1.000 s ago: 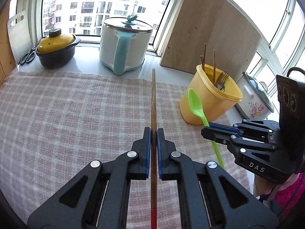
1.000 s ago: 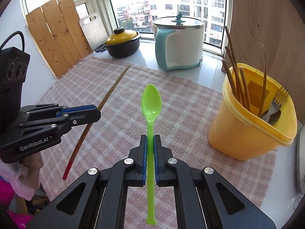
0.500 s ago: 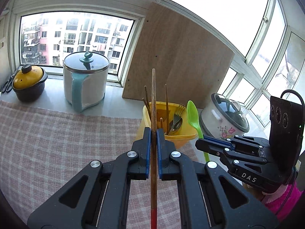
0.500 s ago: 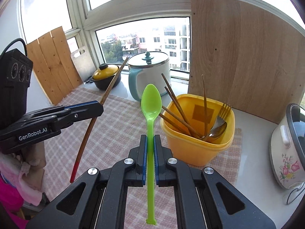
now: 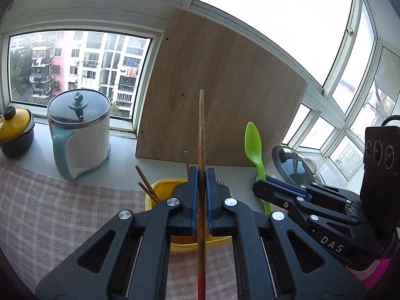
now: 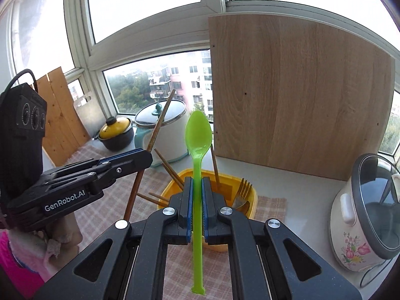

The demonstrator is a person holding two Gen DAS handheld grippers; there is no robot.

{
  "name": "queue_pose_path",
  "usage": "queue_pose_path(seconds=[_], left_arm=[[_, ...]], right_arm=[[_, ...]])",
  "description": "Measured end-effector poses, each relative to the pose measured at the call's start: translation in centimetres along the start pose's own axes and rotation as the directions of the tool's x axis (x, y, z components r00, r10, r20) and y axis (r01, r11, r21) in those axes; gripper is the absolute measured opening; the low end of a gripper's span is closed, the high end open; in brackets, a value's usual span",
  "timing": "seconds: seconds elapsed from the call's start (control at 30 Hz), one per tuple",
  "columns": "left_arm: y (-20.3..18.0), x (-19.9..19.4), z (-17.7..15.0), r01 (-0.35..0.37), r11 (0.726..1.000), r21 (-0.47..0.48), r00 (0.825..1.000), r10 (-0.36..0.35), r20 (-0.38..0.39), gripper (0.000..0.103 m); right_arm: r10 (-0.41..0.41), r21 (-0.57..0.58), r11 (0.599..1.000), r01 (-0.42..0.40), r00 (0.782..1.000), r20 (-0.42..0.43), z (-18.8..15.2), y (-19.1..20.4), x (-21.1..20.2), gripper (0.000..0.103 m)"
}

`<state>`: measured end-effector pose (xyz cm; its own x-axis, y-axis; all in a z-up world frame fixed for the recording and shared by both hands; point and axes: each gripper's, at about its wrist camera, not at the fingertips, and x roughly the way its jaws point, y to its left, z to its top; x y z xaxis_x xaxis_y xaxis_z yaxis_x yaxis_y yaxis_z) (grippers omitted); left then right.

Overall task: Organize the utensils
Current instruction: 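Lift the chopstick and green spoon and carry them over the yellow bin, then open both tools to drop the chopstick and green spoon into the bin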

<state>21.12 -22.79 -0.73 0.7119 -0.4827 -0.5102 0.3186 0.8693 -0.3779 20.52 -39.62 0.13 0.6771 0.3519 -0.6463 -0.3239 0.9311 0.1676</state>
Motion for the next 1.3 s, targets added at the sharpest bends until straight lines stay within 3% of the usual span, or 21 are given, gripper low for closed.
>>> queue_pose_path(seconds=[0.5,1.13,1.23,1.3], left_arm=[[-0.2,4.3,2.2,-0.060,0.995,-0.079,0.996,0.064,0.059,0.004],[0.2,6.0,1.2,-0.118,0.992,-0.042,0.990,0.121,0.075,0.004],[0.1,5.7,1.1,-0.119,0.992,-0.040,0.990,0.121,0.071,0.004],[0.1,5.5,1.1,-0.118,0.992,-0.036,0.990,0.120,0.068,0.004]], right_arm=[[-0.006,0.031,1.000,0.004,0.999,0.053,1.2,-3.2,4.7,0.005],[0.003,0.056,0.998,-0.004,1.000,0.010,0.1,-4.0,8.1,0.005],[-0.005,0.063,0.998,0.005,1.000,0.002,-0.1,-4.2,7.9,0.011],[-0.015,0.071,0.997,0.015,1.000,0.003,-0.3,-4.4,7.6,0.024]])
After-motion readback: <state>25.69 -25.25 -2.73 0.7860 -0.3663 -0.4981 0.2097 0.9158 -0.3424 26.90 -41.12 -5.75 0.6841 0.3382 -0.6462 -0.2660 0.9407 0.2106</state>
